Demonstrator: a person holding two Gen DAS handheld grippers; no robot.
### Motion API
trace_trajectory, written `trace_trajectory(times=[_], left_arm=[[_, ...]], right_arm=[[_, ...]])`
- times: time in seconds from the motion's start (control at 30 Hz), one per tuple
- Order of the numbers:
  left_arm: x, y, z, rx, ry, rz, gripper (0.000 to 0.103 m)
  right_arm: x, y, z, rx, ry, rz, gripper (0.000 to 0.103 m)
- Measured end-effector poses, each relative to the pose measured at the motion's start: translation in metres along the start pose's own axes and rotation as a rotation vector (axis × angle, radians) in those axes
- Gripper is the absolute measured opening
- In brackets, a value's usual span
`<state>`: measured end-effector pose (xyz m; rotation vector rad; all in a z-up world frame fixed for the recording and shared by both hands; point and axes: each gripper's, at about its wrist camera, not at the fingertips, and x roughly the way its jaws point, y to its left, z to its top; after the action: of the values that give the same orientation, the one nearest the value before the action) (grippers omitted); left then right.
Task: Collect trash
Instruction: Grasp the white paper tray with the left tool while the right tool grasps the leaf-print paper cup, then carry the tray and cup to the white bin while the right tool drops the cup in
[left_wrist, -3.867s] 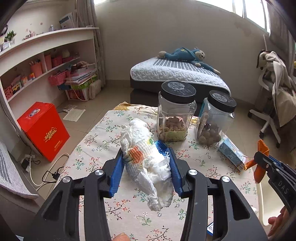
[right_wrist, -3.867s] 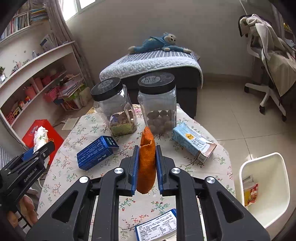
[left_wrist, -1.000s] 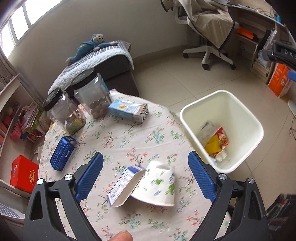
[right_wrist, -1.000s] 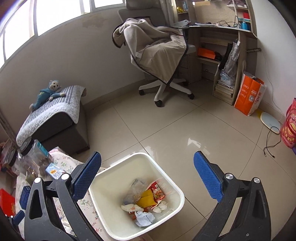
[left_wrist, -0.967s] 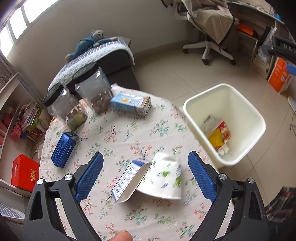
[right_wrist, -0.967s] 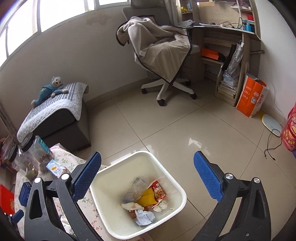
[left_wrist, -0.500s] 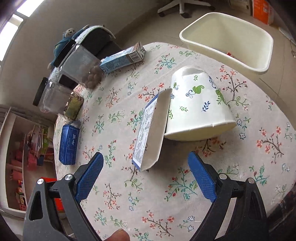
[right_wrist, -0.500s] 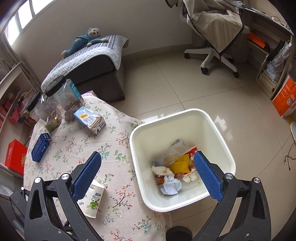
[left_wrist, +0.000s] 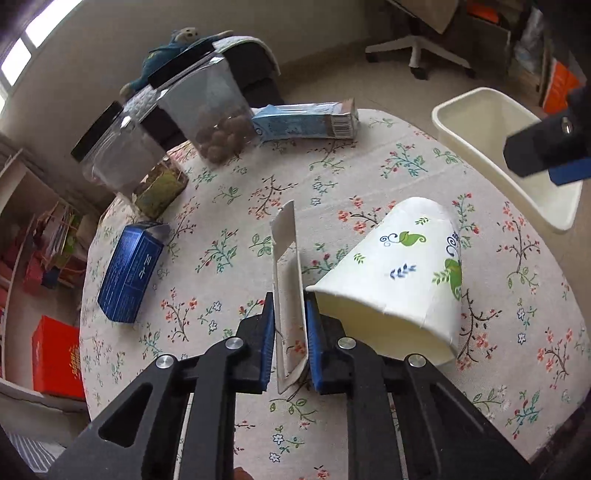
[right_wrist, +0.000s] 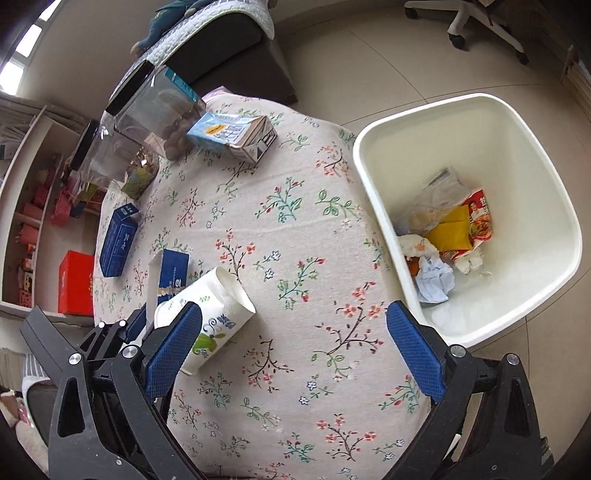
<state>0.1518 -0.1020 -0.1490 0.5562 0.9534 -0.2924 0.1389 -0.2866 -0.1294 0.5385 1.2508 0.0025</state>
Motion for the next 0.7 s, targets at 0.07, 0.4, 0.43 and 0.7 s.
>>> trace_trajectory(times=[0.07,0.4,0.43,0.7], left_arm=[[0.001,0.023,-0.005,-0.081,0.01,-0.02,0.014],[-0.015,0.104,-0.027,-0.33,-0.005,-0.08,0.014],[-0.019,0.11,-0.029,-0.34,-0.016,-0.079,0.014],[-0.039,0.136,-0.037,-0.381,-0.066,-0.074,0.014]], right_arm=[[0.012,0.011,-0.004,-0.003,0.029,0.009,0.096],[0.05,0.062,-0.013,0.059,0.13,0.13,0.096],[0.055,0.065,-0.014,0.071,0.14,0.135,0.096],[0.091,0.083,-0.024,0.126,0.151,0.087,0.088]])
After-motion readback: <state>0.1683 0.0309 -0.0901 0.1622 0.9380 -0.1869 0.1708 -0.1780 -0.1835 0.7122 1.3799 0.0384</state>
